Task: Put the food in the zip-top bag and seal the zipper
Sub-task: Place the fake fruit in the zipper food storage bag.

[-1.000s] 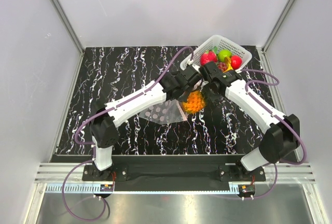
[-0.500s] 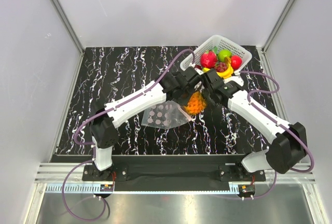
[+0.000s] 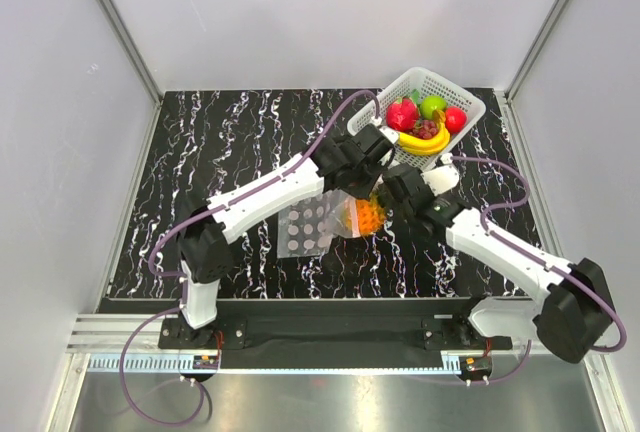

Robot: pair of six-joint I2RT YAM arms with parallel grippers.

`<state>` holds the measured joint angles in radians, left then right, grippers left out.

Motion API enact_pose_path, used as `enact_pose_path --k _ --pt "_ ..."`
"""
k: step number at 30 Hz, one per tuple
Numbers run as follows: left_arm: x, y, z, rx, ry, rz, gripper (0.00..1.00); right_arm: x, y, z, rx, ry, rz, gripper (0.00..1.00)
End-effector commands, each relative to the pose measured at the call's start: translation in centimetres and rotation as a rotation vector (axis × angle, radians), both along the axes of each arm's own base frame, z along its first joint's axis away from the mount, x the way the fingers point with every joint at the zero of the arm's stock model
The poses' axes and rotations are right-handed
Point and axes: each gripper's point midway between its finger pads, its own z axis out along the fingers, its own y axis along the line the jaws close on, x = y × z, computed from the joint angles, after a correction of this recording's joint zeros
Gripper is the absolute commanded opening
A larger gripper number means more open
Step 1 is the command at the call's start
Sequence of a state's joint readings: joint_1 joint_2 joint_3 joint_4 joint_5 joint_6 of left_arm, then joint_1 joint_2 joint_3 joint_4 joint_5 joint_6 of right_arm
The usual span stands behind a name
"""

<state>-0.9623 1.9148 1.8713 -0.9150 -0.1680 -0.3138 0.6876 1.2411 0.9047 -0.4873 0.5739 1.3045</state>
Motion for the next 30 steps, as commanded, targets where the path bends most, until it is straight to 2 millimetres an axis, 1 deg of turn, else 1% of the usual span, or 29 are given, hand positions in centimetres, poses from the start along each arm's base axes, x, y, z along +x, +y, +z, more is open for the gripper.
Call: enact_pose_path --k 1,2,3,4,5,6,8,10,11,12,16,20,21,24,26,28,30 --pt "0.4 -3.2 1.3 -0.122 -0.007 -0.052 0.00 0.3 1.7 3.2 0.086 -0.141 0.069 0.00" --pt "0.2 -3.2 0.8 -0.119 0.007 -0.055 0.00 0.1 1.4 2.9 0.085 -0.152 0.067 0.00" --pt "0.0 -3.2 0.5 -0.116 0.013 -0.055 0.00 0.0 0.7 3.7 0.082 -0.182 0.051 0.00" --pt "-0.1 -3.1 0.3 -0.117 0.017 -0.056 0.00 -0.1 0.4 3.9 0.076 -0.198 0.051 0.00" --pt "-0.2 -3.0 -0.3 -0.113 0.024 -0.056 0.00 -0.1 0.3 3.9 0.077 -0.222 0.052 0.00" --pt "-0.3 -3.0 -0.2 -0.119 0.024 -0.054 0.00 -0.2 -0.1 4.8 0.078 -0.262 0.056 0.00" --pt "-0.8 -3.3 -0.6 -0.135 0.048 -0.074 0.00 0.0 0.0 5.2 0.108 -0.336 0.066 0.00" --pt "-1.1 -3.6 -0.7 -0.145 0.063 -0.091 0.00 -0.1 0.0 6.5 0.094 -0.425 0.115 0.00" --pt "-1.4 -3.9 -0.4 -0.156 0.081 -0.107 0.00 0.0 0.4 7.0 0.104 -0.468 0.140 0.00" --pt "-1.5 -4.0 -0.3 -0.155 0.086 -0.118 0.00 -0.1 0.4 7.5 0.076 -0.490 0.166 0.00" --pt "-2.1 -4.4 1.3 -0.177 0.105 -0.158 0.00 -0.5 0.7 8.9 0.027 -0.567 0.246 0.00" --pt "-2.7 -4.3 3.2 -0.207 0.128 -0.195 0.00 -1.4 1.1 11.5 0.011 -0.686 0.323 0.00" --pt "-2.7 -4.2 3.7 -0.214 0.125 -0.198 0.00 -1.8 0.8 12.6 -0.001 -0.721 0.335 0.00" --pt "-3.0 -4.0 5.5 -0.256 0.121 -0.208 0.00 -2.6 0.7 14.8 -0.007 -0.775 0.365 0.00" --pt "-2.8 -3.8 6.6 -0.284 0.110 -0.204 0.00 -2.8 0.3 15.8 -0.013 -0.762 0.363 0.00" --pt "-2.3 -3.4 6.9 -0.294 0.104 -0.188 0.00 -3.1 0.0 16.9 -0.002 -0.752 0.354 0.00" --pt "-2.0 -3.2 6.9 -0.298 0.108 -0.175 0.00 -3.2 -0.6 17.4 0.041 -0.733 0.311 0.00"
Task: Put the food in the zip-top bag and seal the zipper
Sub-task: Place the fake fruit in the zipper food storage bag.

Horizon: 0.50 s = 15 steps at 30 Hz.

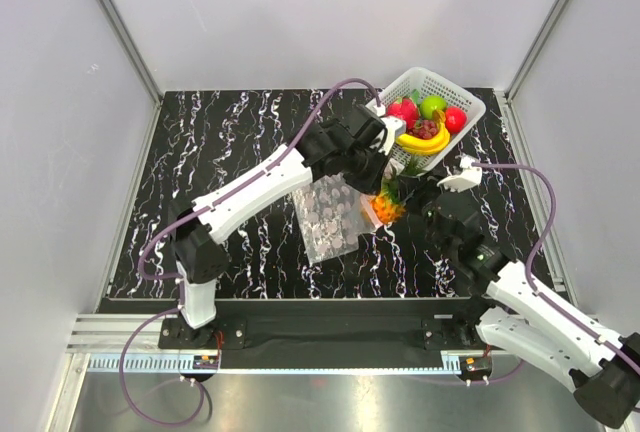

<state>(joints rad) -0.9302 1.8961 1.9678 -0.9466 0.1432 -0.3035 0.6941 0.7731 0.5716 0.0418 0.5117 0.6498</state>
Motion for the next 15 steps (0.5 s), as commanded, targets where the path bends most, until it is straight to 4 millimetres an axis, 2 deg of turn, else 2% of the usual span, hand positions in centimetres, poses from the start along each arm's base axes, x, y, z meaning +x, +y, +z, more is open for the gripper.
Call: enact_pose_path --k 1,5,6,7,10,11,12,13,14,15 --pt "1.1 -0.6 2.5 -0.099 -0.033 0.007 0.00 -1.1 1.1 9.2 0.228 -0.144 0.056 0.00" --pt "0.9 -1.3 2.6 -0.139 -0.016 0.006 0.00 -0.9 1.6 9.5 0.258 -0.116 0.061 0.00" --pt "0.8 -1.4 2.7 -0.141 -0.012 0.000 0.05 -0.9 1.9 9.6 0.234 -0.138 0.083 0.00" --pt "0.8 -1.4 3.1 -0.145 -0.014 -0.002 0.05 -0.9 2.1 9.6 0.239 -0.157 0.095 0.00" --pt "1.2 -1.1 3.4 -0.145 -0.020 0.003 0.06 -1.3 1.5 10.1 0.241 -0.167 0.087 0.00" --pt "1.1 -1.1 3.4 -0.147 -0.018 0.001 0.08 -1.3 1.3 10.2 0.234 -0.166 0.077 0.00" --pt "1.2 -1.0 3.4 -0.147 -0.021 0.002 0.16 -1.3 1.1 10.1 0.229 -0.147 0.068 0.00" --pt "1.2 -1.0 3.2 -0.145 -0.020 0.001 0.16 -1.2 1.1 10.0 0.236 -0.140 0.058 0.00" --pt "1.2 -0.9 3.2 -0.145 -0.023 -0.004 0.20 -1.0 1.1 9.8 0.225 -0.121 0.048 0.00" --pt "1.2 -0.9 3.0 -0.146 -0.022 -0.007 0.21 -0.9 1.1 8.9 0.207 -0.080 0.038 0.00"
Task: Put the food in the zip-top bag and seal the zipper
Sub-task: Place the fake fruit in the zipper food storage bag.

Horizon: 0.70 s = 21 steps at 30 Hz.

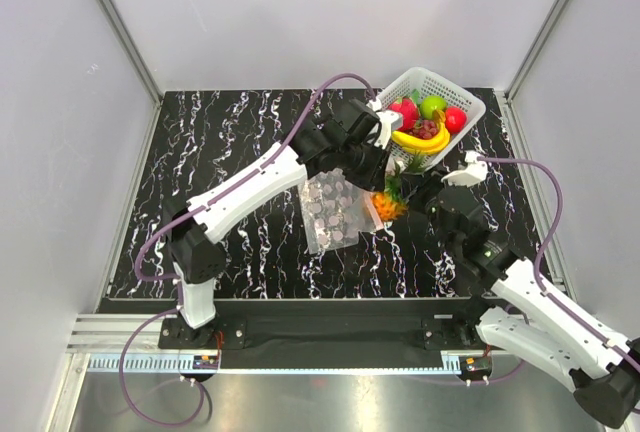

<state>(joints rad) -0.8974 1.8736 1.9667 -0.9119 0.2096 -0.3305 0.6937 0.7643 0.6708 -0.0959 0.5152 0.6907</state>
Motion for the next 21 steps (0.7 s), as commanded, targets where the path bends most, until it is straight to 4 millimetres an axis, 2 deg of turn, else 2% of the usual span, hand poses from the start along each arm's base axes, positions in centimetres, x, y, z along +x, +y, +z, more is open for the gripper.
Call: enact_pose_path --k 1,2,5,7,10,13,18,21 --pt "0.6 -1.0 0.7 -0.069 -0.042 -0.022 0.24 -0.4 1.2 6.3 0.171 -0.070 0.030 0.00" --pt "0.5 -0.9 0.7 -0.076 -0.044 -0.026 0.32 -0.1 1.2 5.5 0.185 -0.029 0.002 0.00" --pt "0.3 -1.0 -0.5 -0.072 -0.038 -0.035 0.41 -0.1 1.0 3.0 0.201 0.100 -0.057 0.00" --pt "0.4 -1.0 -1.5 -0.063 -0.029 -0.039 0.44 -0.3 0.6 1.2 0.208 0.170 -0.097 0.00" --pt "-0.1 -1.6 -2.6 -0.085 -0.014 -0.073 0.50 -0.6 -0.1 -0.4 0.267 0.245 -0.175 0.00" --pt "-0.3 -1.6 -3.4 -0.097 -0.016 -0.080 0.53 -0.8 -0.9 -0.7 0.316 0.269 -0.243 0.00" --pt "-0.9 -1.4 -4.6 -0.100 -0.021 -0.107 0.56 -0.9 -1.3 0.2 0.393 0.264 -0.279 0.00" --pt "-1.4 -1.7 -4.3 -0.123 -0.035 -0.128 0.56 -0.9 -1.3 0.3 0.412 0.270 -0.285 0.00"
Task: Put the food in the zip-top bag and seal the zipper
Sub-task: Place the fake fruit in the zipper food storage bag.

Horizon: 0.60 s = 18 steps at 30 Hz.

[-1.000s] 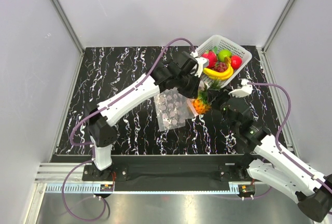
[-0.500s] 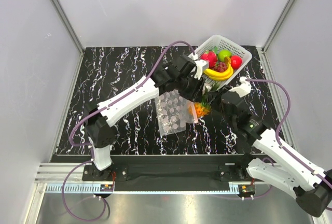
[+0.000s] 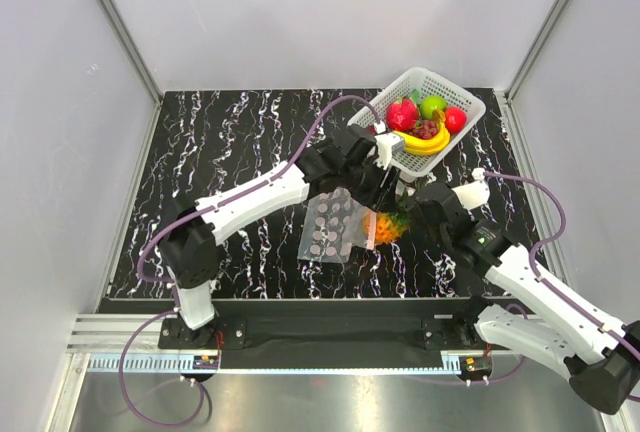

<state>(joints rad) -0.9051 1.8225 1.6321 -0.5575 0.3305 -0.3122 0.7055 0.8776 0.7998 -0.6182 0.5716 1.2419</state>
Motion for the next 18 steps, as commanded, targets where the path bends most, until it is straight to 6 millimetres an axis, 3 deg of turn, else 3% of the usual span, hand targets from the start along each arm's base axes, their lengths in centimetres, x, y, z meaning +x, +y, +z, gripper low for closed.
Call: enact_pose_path --k 1,7,14,18 --pt "-0.4 0.4 0.7 -0.027 -0.050 -0.024 0.56 1.6 0.2 6.7 0.209 -0.159 -0.115 0.00" --pt "-1.6 0.5 -0.2 0.006 -0.133 -0.039 0.63 1.5 0.3 6.5 0.250 -0.130 -0.144 0.00" --pt "-1.2 0.3 0.1 0.078 -0.292 -0.030 0.66 1.3 0.6 5.7 0.264 -0.033 -0.193 0.00" --pt "-1.2 0.0 0.1 0.100 -0.407 -0.035 0.69 0.9 0.5 6.3 0.278 -0.027 -0.195 0.00"
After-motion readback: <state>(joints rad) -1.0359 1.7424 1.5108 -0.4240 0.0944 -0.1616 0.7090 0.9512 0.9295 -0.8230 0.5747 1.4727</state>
